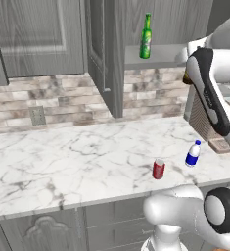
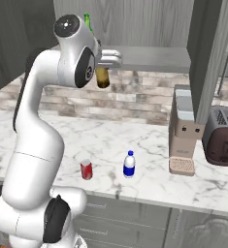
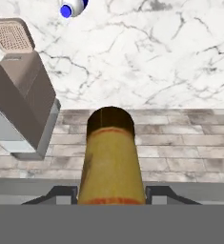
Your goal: Sort all alcoholic drinks to one cabinet, and non-alcoholic drinks to the other.
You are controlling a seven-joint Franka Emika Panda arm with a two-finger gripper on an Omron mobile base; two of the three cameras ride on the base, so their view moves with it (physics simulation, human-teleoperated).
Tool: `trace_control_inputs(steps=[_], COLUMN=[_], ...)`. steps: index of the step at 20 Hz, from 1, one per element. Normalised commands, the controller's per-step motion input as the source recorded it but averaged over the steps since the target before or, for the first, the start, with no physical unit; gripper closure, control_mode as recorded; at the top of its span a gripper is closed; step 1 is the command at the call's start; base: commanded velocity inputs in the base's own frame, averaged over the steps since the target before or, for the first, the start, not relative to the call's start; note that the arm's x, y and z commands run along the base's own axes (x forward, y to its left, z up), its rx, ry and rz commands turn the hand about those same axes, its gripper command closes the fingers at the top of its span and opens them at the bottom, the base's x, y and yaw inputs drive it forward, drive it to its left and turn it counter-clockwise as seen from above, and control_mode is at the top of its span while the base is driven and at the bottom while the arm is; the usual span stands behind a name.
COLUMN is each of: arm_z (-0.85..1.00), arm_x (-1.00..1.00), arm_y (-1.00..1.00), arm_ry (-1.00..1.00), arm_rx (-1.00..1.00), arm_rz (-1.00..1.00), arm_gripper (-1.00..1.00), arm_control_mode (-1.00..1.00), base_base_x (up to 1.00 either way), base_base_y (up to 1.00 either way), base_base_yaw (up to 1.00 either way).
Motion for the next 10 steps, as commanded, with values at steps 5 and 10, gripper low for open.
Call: trace_control_inputs(steps=[5, 10], arm_z=[0.31, 0.09], arm_x=[0.65, 0.79], arm_y=[0.21, 0.00], arm_ry=[-0.03, 0.00], arm_rx=[-0.10, -0.03], arm_rz=[0.10, 0.02], arm_gripper=[1.00, 1.00], arm_control_mode=[-1.00, -1.00], base_base_x=[0.00, 0.00], base_base_y=[0.00, 0.00], base_base_yaw=[0.00, 0.00])
